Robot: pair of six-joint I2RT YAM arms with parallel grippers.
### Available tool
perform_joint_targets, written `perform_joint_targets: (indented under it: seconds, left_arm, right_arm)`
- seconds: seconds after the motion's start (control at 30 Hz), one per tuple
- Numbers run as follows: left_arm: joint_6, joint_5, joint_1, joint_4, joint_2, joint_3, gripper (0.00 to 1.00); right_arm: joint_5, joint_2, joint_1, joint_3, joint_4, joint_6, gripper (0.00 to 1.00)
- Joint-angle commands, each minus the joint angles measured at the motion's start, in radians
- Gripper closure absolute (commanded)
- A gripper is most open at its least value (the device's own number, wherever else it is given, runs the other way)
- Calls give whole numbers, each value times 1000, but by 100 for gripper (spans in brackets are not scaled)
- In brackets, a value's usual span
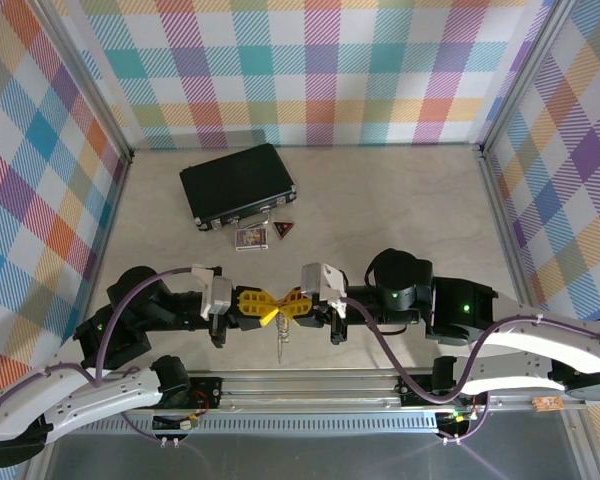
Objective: Put the keys on the keyring
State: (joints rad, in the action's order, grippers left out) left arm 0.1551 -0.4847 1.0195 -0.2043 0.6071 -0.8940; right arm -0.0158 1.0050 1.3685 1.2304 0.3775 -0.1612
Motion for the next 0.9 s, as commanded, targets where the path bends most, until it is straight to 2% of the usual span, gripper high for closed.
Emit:
perform_joint_targets:
  seconds: [0.0,0.13,0.3,0.5,0.7,0.8,0.87]
  left_arm:
    - [72,43,0,-169,19,-74,85]
    - [137,83,-1,-314,54,-128,81]
    - [163,79,-1,-357,87,-151,80]
    - [160,75,-1,-336,91,-148,98]
    - [126,58,-1,-281,72,-139,100]
    - [96,31,-1,-218,58,-129,100]
    - [73,18,-1,-170,46,-120,100]
  right_arm:
    - [41,21,5,80,118,-41,100]
    - [68,89,5,172,258,-60,100]
    - [62,146,6,230,324,-76,100]
    - [56,174,5,259,349,-87,100]
    - [29,176,4,253,333,-91,100]
    - [19,149,5,209,272,-76,87]
    - [20,118,5,165,218,-68,85]
